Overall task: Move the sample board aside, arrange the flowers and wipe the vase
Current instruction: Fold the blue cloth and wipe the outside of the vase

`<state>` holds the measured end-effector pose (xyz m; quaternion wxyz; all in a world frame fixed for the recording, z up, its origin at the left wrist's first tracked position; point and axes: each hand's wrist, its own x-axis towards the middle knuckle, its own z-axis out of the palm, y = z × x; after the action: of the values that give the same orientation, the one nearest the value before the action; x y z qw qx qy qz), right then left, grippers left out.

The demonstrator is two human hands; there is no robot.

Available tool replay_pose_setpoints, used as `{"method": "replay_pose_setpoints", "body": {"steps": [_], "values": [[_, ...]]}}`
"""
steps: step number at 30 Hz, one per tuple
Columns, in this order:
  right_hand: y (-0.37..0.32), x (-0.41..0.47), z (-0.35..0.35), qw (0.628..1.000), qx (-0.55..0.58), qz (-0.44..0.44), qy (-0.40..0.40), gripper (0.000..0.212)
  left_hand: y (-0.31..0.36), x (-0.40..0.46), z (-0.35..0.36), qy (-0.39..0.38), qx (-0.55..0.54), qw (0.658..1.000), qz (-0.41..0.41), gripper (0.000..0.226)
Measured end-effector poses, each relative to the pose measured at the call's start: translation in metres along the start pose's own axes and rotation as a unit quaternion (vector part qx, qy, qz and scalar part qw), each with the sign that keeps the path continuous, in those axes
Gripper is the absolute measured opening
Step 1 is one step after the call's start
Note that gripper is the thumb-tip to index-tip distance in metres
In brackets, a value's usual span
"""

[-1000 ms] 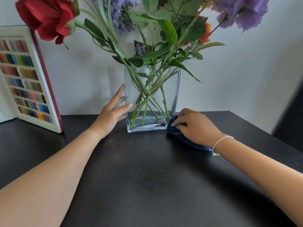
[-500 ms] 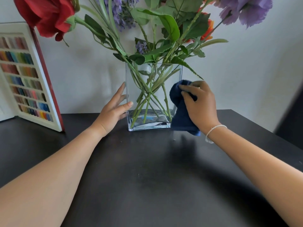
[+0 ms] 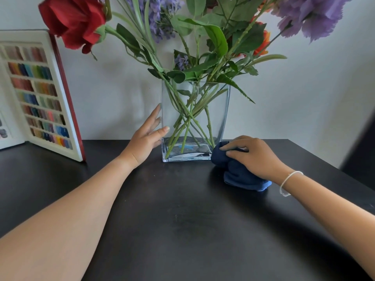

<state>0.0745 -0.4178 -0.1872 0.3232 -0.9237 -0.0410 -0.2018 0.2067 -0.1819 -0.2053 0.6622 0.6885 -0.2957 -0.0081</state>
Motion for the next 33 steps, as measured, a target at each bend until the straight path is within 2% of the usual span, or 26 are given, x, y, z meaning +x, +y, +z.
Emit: {"method": "replay_pose_setpoints", "body": {"steps": [3, 18, 23, 26, 29, 31, 33], "values": [[-0.002, -0.007, -0.002, 1.000, 0.014, -0.011, -0.017, 0.029, 0.001, -0.001, 0.002, 0.000, 0.007, 1.000, 0.001, 0.057], [-0.004, -0.011, 0.001, 1.000, 0.021, -0.005, -0.007, 0.023, -0.001, 0.000, 0.001, 0.010, 0.021, 1.000, -0.002, 0.055], [-0.004, -0.014, 0.000, 0.999, 0.026, 0.001, 0.021, 0.019, 0.000, -0.014, 0.007, 0.035, 0.033, 0.999, -0.018, 0.056], [-0.010, -0.023, -0.003, 0.998, 0.048, -0.004, 0.048, 0.022, 0.012, -0.028, 0.012, 0.110, 0.021, 0.993, -0.019, 0.055], [-0.022, -0.038, -0.006, 0.993, 0.086, -0.017, 0.075, 0.028, 0.031, -0.052, 0.027, 0.190, 0.078, 0.979, 0.008, 0.047], [-0.032, -0.050, -0.008, 0.988, 0.120, -0.018, 0.094, 0.030, 0.045, -0.075, 0.045, 0.151, 0.098, 0.983, 0.021, 0.041], [-0.043, -0.063, -0.011, 0.983, 0.147, -0.022, 0.110, 0.028, 0.062, -0.102, 0.064, 0.059, 0.094, 0.994, 0.013, 0.036]]}}
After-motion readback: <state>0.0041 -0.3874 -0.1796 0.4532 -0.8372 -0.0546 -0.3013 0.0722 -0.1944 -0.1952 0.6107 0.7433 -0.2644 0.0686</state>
